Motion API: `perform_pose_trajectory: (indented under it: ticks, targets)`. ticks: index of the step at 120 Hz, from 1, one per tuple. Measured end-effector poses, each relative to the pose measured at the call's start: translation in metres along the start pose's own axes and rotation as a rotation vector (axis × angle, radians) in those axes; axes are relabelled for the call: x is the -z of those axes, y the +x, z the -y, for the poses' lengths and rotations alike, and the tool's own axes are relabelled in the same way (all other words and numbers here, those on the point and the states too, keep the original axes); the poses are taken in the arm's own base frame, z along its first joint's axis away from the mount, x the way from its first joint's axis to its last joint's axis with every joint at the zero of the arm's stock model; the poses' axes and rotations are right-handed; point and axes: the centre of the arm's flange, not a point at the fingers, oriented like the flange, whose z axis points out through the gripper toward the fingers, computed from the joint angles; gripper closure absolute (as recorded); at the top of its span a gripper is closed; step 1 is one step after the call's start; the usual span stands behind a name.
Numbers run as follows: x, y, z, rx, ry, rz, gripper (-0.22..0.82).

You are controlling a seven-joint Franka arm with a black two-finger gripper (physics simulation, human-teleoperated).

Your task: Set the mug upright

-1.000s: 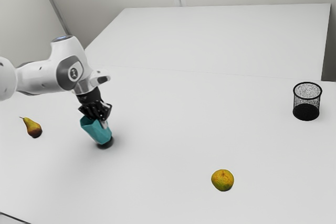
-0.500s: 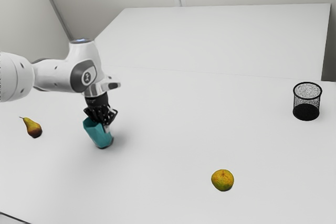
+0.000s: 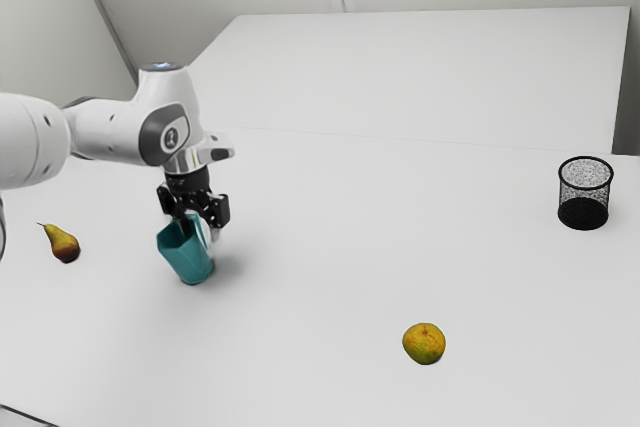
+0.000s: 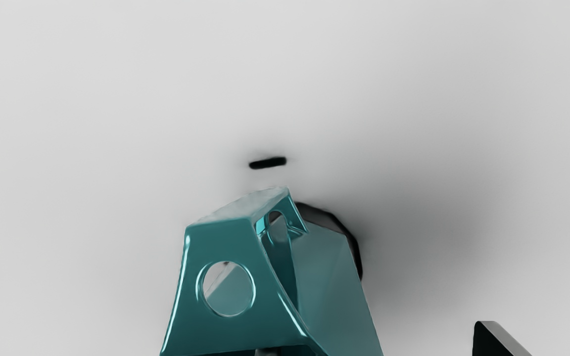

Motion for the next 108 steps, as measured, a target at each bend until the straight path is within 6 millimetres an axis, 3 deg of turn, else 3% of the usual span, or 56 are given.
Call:
perform_pose_trajectory:
  ticks: [23, 56, 89, 108]
  targets:
    - [0.040, 0.003, 0.005, 0.002, 0.005, -0.064, 0.09]
    - [0.105, -0.002, 0.016, 0.003, 0.003, -0.164, 0.02]
    - [0.217, -0.022, 0.030, -0.017, 0.050, -0.289, 0.01]
    - [0.254, -0.044, 0.036, -0.015, 0.054, -0.297, 0.00]
